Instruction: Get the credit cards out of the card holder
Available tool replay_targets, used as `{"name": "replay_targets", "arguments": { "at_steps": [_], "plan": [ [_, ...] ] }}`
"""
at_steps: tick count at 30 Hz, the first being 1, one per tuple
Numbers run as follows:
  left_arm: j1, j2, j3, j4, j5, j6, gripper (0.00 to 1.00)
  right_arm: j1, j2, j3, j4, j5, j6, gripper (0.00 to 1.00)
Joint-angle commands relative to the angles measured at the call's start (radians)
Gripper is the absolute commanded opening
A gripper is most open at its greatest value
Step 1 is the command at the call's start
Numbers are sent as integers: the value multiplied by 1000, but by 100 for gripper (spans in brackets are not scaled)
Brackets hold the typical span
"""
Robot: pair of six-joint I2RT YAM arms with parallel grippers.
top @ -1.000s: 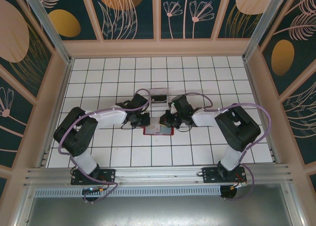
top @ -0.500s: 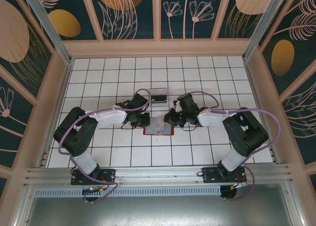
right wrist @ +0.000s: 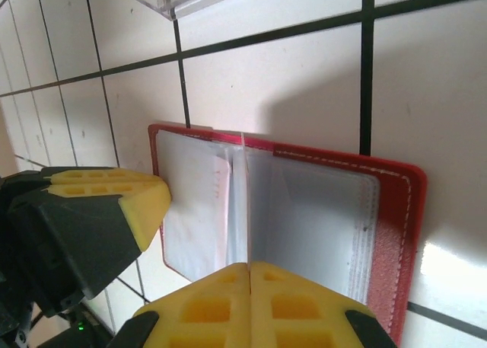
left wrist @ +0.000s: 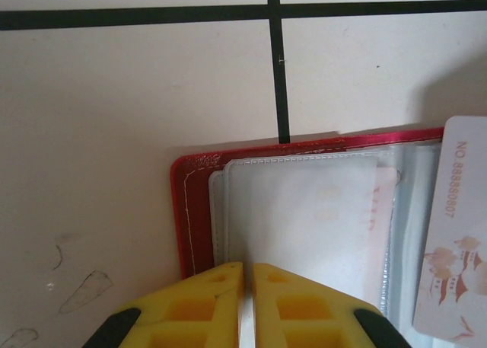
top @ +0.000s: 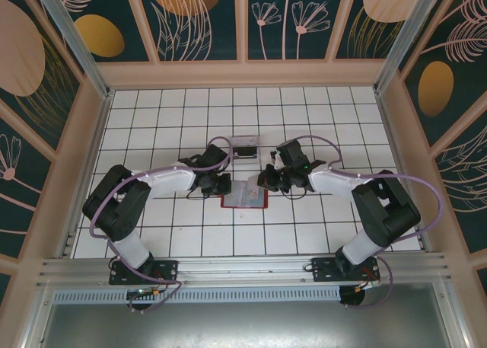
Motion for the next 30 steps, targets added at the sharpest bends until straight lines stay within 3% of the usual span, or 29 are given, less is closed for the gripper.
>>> {"name": "replay_targets", "arguments": {
  "at_steps": [1, 14, 25, 30],
  "plan": [
    [-4, 5, -24, -45, -10, -16, 14, -7, -23, 68, -100, 66, -111, 0],
    [-4, -84, -3, -49, -16, -30, 22, -8, 52, 303, -354, 236, -608, 0],
    [-5, -137, -20, -61, -42, -29, 23, 0, 108, 449, -462, 199, -1154, 0],
    [-5, -155, -39, -57, -53, -38, 23, -2, 166, 559, -572, 249, -1362, 0]
  ]
}}
